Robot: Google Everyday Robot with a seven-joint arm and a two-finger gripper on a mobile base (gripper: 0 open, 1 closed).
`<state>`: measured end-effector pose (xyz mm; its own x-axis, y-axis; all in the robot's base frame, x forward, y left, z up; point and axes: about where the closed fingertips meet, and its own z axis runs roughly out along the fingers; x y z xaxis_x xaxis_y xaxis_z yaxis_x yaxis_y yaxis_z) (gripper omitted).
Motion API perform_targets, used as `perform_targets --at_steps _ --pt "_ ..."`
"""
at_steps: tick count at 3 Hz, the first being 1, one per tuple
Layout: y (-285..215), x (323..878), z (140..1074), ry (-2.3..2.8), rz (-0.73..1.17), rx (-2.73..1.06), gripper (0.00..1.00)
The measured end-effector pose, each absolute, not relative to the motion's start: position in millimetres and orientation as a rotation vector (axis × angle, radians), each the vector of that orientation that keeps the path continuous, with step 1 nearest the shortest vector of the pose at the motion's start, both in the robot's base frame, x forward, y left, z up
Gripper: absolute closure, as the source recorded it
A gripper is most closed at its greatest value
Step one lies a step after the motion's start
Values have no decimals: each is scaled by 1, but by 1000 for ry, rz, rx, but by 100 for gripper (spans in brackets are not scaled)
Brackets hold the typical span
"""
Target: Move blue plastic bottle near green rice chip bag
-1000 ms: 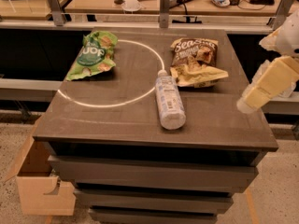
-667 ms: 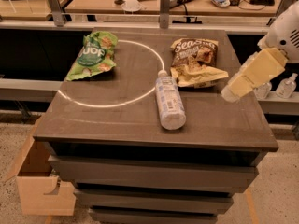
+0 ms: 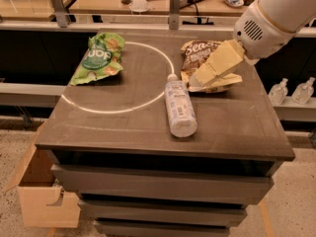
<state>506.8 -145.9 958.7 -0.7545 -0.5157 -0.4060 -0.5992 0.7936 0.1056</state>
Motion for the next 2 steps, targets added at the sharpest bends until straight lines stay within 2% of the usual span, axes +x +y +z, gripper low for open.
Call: perform_targets --at_steps 2 --pt "-133 497 953 2669 346 -807 0"
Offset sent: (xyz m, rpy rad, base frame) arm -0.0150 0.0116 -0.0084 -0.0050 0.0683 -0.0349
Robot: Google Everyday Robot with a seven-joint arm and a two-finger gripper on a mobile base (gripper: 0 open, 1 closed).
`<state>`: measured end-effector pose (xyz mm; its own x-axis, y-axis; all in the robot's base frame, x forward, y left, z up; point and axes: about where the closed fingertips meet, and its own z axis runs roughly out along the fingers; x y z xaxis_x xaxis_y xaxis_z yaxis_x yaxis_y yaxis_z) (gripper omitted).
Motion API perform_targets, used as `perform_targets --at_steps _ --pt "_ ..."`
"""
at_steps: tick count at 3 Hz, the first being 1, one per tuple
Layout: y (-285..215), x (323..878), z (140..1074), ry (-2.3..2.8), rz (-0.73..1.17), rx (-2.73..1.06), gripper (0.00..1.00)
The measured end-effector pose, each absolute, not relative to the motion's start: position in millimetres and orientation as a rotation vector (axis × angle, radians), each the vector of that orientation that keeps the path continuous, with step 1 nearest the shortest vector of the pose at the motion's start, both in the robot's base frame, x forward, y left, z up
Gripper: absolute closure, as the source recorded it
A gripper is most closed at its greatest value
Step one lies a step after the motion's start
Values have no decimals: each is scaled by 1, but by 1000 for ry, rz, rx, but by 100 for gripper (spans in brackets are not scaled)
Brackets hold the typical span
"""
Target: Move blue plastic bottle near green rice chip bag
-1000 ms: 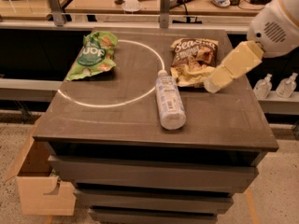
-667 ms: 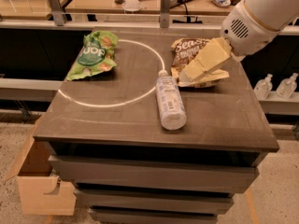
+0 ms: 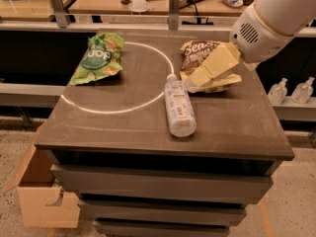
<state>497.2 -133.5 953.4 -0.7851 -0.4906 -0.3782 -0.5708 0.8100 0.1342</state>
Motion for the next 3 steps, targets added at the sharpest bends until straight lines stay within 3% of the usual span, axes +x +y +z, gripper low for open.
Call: perform_targets --at_steps 3 --pt "-68 490 918 2782 337 -746 0"
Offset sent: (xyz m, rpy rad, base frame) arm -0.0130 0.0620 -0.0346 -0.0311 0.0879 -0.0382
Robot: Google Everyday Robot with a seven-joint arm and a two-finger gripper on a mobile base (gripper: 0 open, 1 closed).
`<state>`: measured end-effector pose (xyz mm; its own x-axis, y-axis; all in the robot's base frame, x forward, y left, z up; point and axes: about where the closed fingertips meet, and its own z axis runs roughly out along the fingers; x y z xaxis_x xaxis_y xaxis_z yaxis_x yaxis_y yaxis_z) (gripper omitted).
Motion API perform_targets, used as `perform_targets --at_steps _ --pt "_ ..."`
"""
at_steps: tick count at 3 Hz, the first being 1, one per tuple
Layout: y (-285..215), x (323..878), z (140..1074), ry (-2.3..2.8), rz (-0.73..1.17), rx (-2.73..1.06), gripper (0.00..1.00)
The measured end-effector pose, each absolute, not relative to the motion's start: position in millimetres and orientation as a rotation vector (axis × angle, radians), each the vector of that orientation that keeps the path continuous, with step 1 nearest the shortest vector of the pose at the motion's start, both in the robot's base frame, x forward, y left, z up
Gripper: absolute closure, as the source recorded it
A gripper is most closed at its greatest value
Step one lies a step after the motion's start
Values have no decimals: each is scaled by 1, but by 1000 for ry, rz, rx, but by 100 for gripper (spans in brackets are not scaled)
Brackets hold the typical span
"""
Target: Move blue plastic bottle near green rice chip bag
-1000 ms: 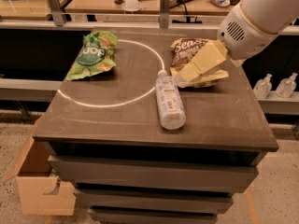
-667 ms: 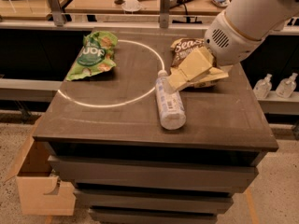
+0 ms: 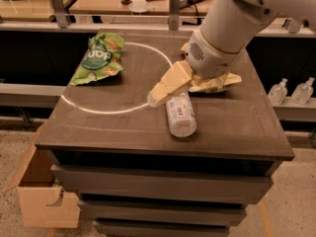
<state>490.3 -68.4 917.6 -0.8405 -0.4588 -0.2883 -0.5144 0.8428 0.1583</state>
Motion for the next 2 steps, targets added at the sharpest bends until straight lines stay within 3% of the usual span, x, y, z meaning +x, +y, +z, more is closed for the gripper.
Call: perform_targets --at_steps 2 --pt "-48 503 883 2882 275 -657 0"
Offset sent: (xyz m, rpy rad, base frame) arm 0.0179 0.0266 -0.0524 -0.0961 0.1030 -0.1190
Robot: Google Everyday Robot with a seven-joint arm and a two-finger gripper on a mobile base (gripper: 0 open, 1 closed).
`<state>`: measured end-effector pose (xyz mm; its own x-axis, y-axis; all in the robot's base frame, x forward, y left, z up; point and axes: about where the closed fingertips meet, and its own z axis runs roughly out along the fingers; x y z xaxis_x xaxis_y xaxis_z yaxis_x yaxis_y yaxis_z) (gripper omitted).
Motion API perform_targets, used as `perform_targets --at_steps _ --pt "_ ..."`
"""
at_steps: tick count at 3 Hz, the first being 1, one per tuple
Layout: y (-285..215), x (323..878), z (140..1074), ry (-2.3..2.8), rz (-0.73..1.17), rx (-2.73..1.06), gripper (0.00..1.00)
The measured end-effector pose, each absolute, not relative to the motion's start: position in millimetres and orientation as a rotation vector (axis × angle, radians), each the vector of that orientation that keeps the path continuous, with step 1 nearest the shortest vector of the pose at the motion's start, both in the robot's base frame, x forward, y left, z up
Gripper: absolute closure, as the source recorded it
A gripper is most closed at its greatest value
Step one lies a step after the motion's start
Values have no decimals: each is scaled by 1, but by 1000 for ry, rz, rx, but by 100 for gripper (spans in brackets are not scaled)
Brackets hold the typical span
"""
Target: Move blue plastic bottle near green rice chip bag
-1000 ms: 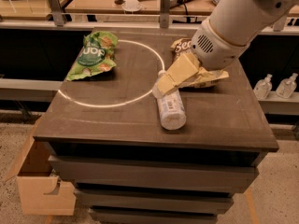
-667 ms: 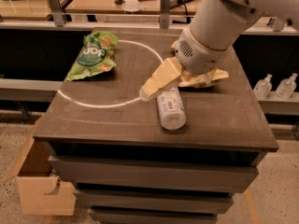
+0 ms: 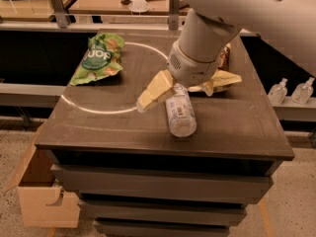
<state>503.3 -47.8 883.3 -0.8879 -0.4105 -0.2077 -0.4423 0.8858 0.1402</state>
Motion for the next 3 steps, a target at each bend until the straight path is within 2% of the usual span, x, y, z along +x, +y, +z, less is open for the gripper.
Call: perform_targets --at_steps 1,2,3 --pt "-46 508 870 2919 235 -626 0" --pt "-53 513 861 2946 222 -598 18" --pt "-58 514 854 2969 235 -593 41"
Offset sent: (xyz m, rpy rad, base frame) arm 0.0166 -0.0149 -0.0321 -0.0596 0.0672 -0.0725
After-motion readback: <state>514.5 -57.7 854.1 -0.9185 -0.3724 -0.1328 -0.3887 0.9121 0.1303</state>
